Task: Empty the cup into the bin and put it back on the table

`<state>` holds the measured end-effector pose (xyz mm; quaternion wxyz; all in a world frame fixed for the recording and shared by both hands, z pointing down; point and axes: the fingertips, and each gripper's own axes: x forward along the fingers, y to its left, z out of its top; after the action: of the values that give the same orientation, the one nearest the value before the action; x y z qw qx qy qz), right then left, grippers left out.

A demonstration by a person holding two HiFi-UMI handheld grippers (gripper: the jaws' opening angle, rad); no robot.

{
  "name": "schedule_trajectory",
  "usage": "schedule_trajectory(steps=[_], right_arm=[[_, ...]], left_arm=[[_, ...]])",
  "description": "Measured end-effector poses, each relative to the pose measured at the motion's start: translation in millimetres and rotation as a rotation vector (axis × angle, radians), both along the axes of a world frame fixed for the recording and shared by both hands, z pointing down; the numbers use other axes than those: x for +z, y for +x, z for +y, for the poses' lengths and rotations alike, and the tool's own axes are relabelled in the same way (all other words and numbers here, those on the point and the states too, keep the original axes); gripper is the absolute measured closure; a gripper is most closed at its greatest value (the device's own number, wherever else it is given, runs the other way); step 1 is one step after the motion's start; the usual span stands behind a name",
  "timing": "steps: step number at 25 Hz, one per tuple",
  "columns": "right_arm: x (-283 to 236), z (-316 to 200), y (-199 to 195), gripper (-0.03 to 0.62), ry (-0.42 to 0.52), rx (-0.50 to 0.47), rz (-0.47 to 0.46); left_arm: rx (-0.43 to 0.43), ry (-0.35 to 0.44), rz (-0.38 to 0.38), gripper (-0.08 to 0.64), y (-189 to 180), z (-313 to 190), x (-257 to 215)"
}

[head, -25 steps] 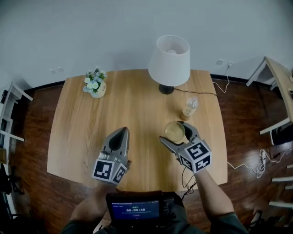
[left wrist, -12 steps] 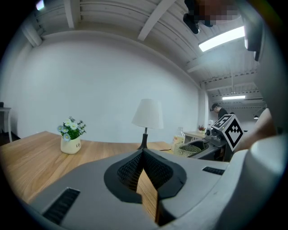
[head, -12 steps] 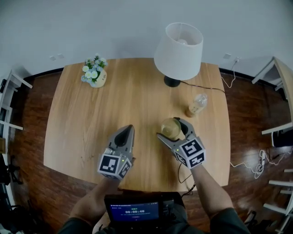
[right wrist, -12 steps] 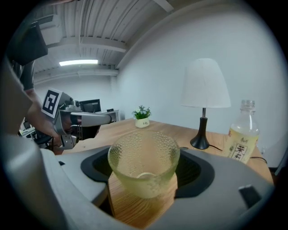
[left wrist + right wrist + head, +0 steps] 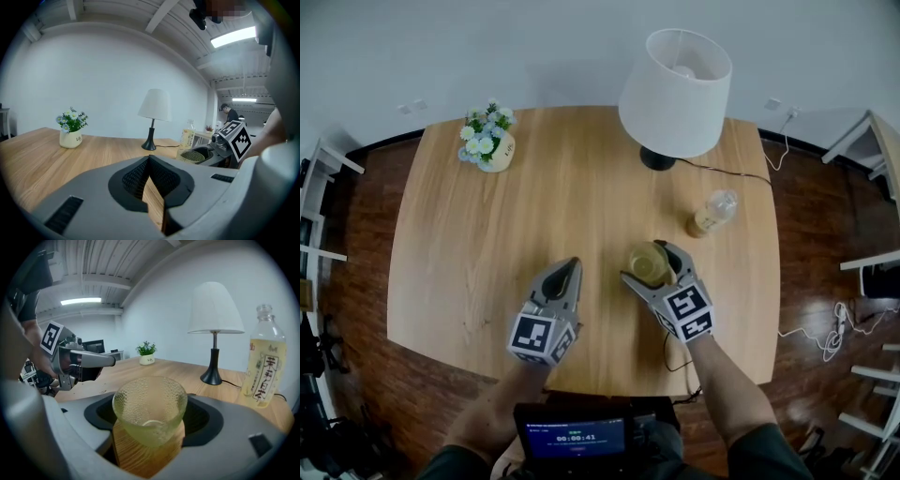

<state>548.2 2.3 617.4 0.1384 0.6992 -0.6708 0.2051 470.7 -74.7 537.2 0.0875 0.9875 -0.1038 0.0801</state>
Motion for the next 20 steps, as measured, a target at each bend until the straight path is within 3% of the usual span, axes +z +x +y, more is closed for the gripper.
schedule_trajectory(steps=[20], right_arm=[[12,-2,2,0.189,0.056,0.007,0.005]], left_arm=[[0.024,-0.023,-0.034,0.563,21,-4,39]])
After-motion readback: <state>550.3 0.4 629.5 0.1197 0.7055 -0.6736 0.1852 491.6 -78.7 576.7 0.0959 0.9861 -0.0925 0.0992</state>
